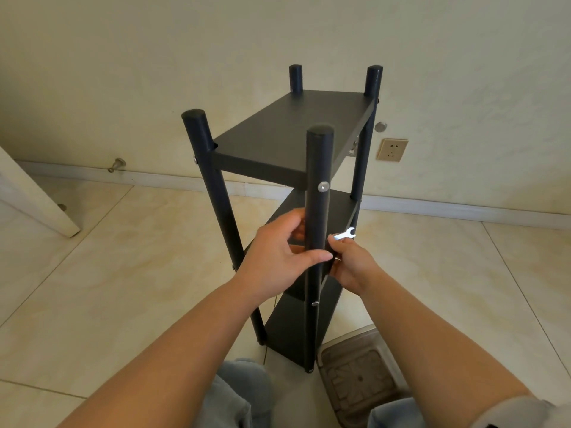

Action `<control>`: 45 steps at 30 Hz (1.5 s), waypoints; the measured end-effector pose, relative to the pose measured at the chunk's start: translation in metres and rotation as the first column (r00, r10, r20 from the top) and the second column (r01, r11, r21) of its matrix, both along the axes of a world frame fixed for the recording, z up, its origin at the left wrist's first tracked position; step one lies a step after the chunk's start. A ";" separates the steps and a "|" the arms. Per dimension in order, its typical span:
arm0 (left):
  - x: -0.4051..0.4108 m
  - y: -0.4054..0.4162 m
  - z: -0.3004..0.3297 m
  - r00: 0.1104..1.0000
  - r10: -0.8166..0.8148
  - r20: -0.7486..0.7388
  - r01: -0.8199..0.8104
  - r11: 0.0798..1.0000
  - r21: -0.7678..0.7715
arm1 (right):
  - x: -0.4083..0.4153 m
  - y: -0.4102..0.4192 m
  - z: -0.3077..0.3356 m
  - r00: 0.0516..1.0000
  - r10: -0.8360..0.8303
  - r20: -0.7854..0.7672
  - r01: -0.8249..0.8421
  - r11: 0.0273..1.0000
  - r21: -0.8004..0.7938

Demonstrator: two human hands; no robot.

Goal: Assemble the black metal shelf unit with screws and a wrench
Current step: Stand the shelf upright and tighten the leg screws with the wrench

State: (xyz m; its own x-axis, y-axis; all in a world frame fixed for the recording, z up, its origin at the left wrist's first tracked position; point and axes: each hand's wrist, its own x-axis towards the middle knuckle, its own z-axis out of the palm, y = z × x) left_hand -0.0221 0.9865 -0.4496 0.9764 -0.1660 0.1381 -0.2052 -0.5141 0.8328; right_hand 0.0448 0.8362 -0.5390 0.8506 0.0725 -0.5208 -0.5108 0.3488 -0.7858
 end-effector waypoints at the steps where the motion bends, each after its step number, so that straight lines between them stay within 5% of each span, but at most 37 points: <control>1: -0.001 -0.001 -0.001 1.000 -0.018 -0.004 0.018 1.000 0.008 | 0.003 -0.002 -0.002 1.000 -0.023 -0.004 0.023 1.000 -0.001; 7: -0.003 -0.004 -0.010 0.993 -0.115 -0.014 0.116 0.984 0.132 | 0.005 -0.008 -0.008 0.993 -0.075 -0.088 0.072 0.997 -0.041; 15: 0.007 0.022 -0.012 0.999 0.032 -0.040 -0.029 0.996 0.085 | 0.006 -0.007 -0.006 0.989 -0.071 -0.126 0.059 0.993 -0.098; 24: 0.026 0.054 -0.016 0.923 0.385 -0.001 -0.384 0.922 0.039 | -0.010 0.016 -0.003 0.986 0.101 -0.130 -0.098 0.995 0.025; 27: 0.034 0.062 -0.023 0.842 0.539 0.039 -0.539 0.842 -0.008 | -0.018 0.019 0.001 0.950 0.293 -0.107 -0.300 0.952 -0.060; 30: 0.040 0.068 -0.031 0.702 0.711 0.023 -0.711 0.703 -0.033 | -0.027 0.008 0.002 0.831 0.534 -0.153 -0.550 0.752 -0.364; 32: 0.042 0.064 -0.035 0.629 0.775 -0.058 -0.777 0.628 -0.028 | -0.032 -0.004 -0.001 0.686 0.668 -0.289 -0.653 0.388 -0.651; 34: 0.042 0.051 -0.039 0.642 0.757 -0.123 -0.766 0.638 -0.072 | -0.035 -0.019 -0.005 0.522 0.710 -0.472 -0.696 0.035 -0.717; 36: 0.039 0.027 -0.041 0.748 0.649 -0.139 -0.664 0.735 -0.139 | -0.036 -0.034 -0.010 0.408 0.690 -0.598 -0.720 -0.160 -0.675; 40: 0.025 -0.031 -0.040 0.965 0.257 -0.046 -0.260 0.963 -0.066 | -0.038 -0.060 -0.009 0.391 0.670 -0.631 -0.725 -0.198 -0.659; 45: 0.018 -0.095 -0.043 0.999 -0.043 0.017 0.044 0.997 -0.065 | -0.045 -0.074 0.000 0.453 0.712 -0.537 -0.687 -0.105 -0.719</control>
